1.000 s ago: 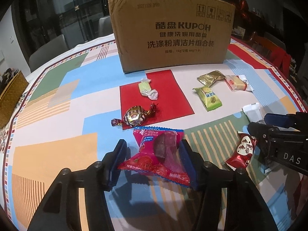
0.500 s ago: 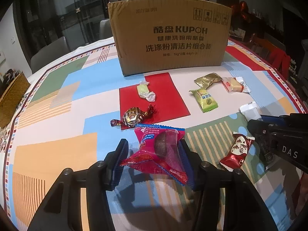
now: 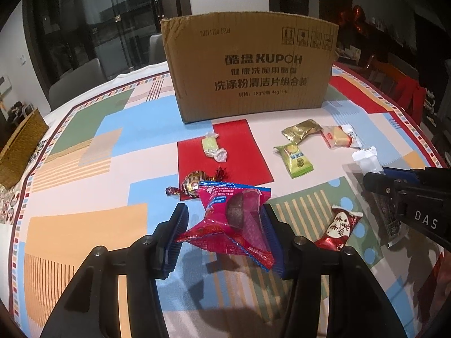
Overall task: Organize snacks
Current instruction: 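Lift the tube snack and pink bag over the cardboard box with both tools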
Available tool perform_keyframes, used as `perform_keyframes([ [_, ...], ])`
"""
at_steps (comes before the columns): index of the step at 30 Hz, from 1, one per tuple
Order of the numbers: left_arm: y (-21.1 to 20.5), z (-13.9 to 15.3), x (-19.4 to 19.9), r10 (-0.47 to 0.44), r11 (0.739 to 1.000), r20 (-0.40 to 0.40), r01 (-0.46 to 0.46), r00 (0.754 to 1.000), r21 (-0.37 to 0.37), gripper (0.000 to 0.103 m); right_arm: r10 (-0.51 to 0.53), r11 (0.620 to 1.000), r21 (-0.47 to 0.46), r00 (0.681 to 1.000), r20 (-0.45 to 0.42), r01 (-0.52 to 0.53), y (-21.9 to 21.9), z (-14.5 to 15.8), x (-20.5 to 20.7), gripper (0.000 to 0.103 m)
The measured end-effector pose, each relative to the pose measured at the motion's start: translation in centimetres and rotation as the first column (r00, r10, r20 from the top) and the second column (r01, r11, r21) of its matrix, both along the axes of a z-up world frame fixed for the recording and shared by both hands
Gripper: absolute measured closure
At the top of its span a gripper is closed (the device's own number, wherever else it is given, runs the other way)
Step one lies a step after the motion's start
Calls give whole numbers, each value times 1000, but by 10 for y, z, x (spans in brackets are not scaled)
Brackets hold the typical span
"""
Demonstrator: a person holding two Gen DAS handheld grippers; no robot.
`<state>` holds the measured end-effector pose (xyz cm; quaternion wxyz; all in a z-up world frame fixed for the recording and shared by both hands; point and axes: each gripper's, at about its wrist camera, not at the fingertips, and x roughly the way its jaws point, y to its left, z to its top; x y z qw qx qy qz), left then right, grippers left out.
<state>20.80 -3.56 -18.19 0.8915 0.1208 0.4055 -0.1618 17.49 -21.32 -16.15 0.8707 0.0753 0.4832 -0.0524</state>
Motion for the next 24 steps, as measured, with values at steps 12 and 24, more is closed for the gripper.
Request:
perform_keyframes([
  [12,-2,16,1,41,999,23,-41,999,-8,52,-1,1000,5,999,41,1,-4,17,-1,83],
  [24,-4,38,7,73,997,50,-72,996,-20,52,-3,1000,-12,996,86,4,-11,37,6,83],
])
